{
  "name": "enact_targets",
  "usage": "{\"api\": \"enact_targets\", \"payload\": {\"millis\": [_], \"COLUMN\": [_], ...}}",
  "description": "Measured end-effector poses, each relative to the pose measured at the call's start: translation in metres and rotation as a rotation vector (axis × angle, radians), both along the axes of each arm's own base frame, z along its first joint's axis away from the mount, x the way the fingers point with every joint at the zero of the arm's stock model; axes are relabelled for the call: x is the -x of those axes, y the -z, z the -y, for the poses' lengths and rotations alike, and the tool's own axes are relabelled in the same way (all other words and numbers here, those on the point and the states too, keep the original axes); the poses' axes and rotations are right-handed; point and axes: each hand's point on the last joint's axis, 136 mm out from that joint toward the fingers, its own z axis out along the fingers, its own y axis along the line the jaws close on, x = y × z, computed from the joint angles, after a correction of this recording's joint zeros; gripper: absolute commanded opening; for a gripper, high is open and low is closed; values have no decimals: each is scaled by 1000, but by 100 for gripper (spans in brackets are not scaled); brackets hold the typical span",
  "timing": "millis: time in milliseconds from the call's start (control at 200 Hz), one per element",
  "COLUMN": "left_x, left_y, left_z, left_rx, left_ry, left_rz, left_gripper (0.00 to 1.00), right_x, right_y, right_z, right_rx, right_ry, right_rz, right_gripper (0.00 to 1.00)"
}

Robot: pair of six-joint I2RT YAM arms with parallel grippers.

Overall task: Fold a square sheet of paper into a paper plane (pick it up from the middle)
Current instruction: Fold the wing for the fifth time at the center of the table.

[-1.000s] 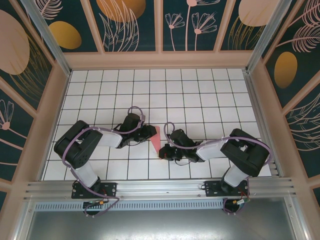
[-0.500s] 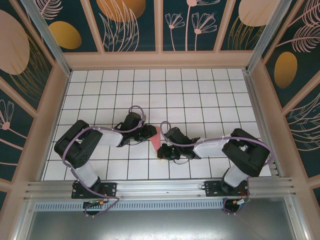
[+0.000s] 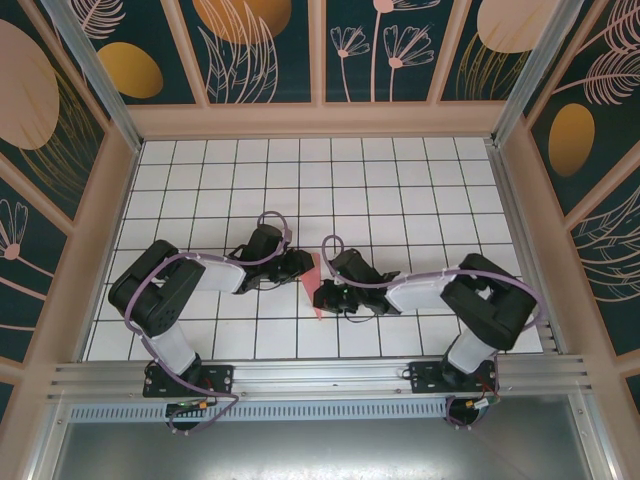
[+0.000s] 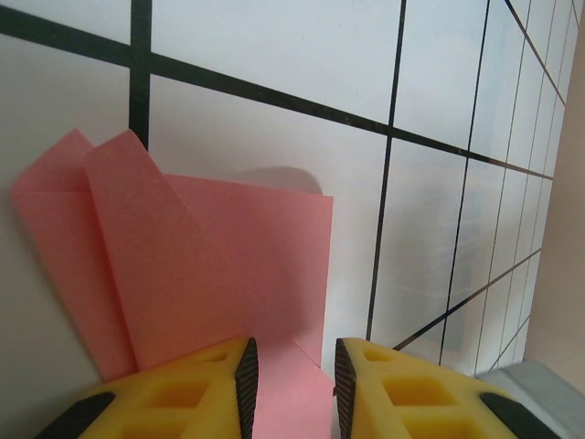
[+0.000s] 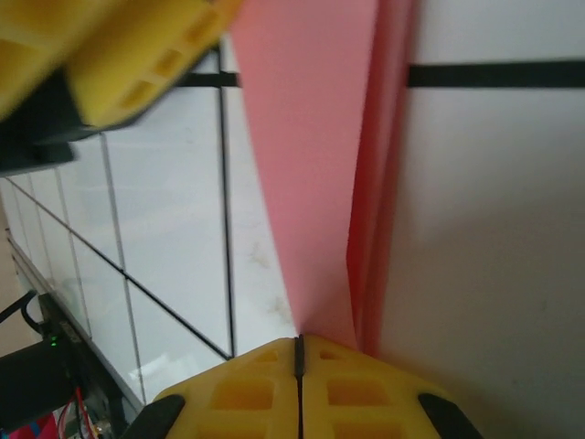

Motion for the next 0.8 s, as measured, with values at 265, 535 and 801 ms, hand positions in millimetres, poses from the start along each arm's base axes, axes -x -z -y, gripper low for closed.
{"api": "enact_targets", "payload": {"millis": [265, 535, 801], "left_x": [-2, -27, -20], "left_y": [-9, -83, -55], "left_z": [-6, 3, 7], "left_rx": [-55, -17, -11], "left_ry": [-1, -8, 17], "left_rz": [32, 204, 137], "left_gripper": [42, 44, 43], "right_x": [0, -1, -2], "right_y": [3, 2, 2], "right_z": [-5, -8, -10], "right_rx": [-22, -18, -12], "right_ry": [-1, -5, -9], "right_rz": [-20, -24, -27], "right_gripper": [4, 3, 3]}}
